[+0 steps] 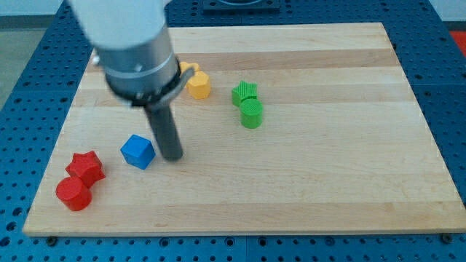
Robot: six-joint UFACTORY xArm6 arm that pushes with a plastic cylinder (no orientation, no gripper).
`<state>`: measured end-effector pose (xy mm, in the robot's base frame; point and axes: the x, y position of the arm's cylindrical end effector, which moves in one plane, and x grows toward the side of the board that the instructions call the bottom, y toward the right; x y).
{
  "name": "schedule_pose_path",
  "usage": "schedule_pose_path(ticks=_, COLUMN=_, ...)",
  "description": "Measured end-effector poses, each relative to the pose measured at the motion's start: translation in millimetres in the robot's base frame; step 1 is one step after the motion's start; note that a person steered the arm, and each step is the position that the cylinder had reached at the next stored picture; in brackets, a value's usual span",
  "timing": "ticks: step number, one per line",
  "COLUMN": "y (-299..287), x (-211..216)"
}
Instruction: Move your arm to the bottom side of the blue cube
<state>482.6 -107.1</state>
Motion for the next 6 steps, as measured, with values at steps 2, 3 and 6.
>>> schedule_pose_path(ticks=2, y=6, x=-38)
schedule_pose_path(ticks=3, y=16, x=58)
schedule_pose_path(ticks=6, y=-74, x=76)
